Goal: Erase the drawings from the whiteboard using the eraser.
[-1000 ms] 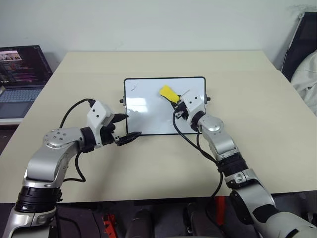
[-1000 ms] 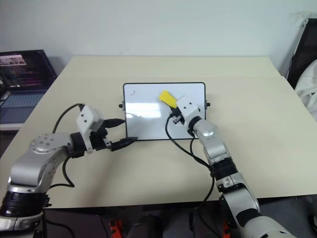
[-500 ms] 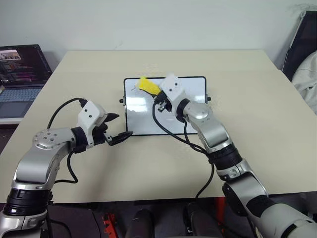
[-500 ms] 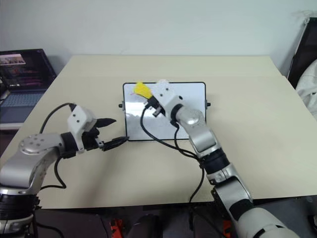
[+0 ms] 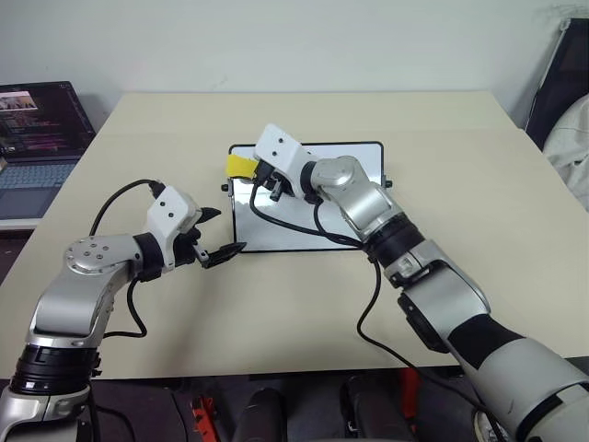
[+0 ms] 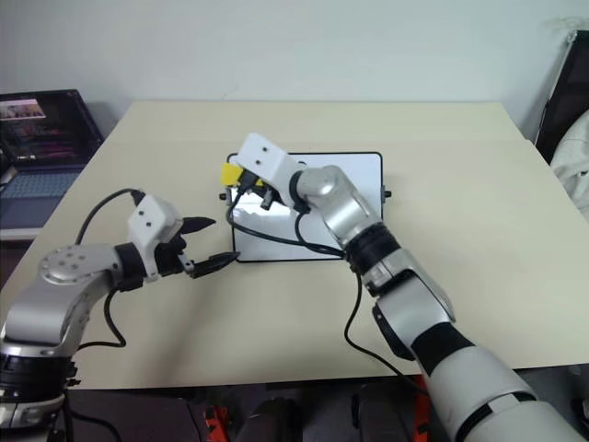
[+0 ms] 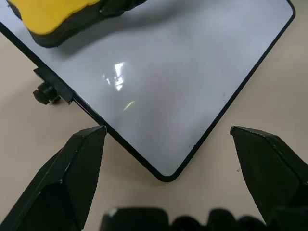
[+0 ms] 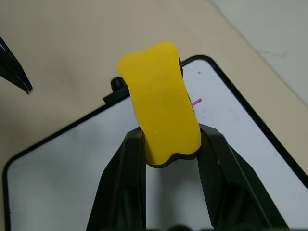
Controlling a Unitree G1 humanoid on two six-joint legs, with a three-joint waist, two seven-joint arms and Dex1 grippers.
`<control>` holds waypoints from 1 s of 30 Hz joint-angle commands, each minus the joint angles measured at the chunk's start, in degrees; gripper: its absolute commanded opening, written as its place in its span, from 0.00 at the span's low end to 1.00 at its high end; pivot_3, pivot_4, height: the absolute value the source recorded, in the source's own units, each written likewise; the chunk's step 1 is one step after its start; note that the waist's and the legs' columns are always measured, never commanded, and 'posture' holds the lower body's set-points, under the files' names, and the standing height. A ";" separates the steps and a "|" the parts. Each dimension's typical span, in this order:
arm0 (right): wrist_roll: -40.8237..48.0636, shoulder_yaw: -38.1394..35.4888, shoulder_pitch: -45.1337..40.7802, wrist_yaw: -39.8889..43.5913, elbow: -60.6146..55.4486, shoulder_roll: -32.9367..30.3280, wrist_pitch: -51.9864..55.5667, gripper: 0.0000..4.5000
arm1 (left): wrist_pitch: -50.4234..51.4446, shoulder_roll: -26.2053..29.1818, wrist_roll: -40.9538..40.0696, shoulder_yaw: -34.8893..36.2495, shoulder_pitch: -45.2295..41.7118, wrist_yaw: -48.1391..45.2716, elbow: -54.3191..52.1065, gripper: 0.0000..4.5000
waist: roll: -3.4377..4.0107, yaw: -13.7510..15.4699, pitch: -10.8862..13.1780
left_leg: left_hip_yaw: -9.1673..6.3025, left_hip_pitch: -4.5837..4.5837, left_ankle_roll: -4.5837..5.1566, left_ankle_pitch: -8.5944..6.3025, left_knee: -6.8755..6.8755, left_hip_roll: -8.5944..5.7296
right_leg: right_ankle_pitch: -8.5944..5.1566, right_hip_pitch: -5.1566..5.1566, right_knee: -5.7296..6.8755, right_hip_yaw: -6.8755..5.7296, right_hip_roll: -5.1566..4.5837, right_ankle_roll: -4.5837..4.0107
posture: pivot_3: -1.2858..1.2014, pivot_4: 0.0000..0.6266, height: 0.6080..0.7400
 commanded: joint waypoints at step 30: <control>-12.03 4.20 -10.45 10.31 17.74 -1.97 -11.26 0.24 | -3.01 -1.34 1.10 -1.12 -3.27 -1.43 1.19 1.00 | -0.01 0.06 -0.01 | 0.04 -0.46 -0.25 0.15 0.08 -0.05 | 0.01 -0.42 0.28 -0.07 -0.03 -0.01 | 0.52 0.24 1.00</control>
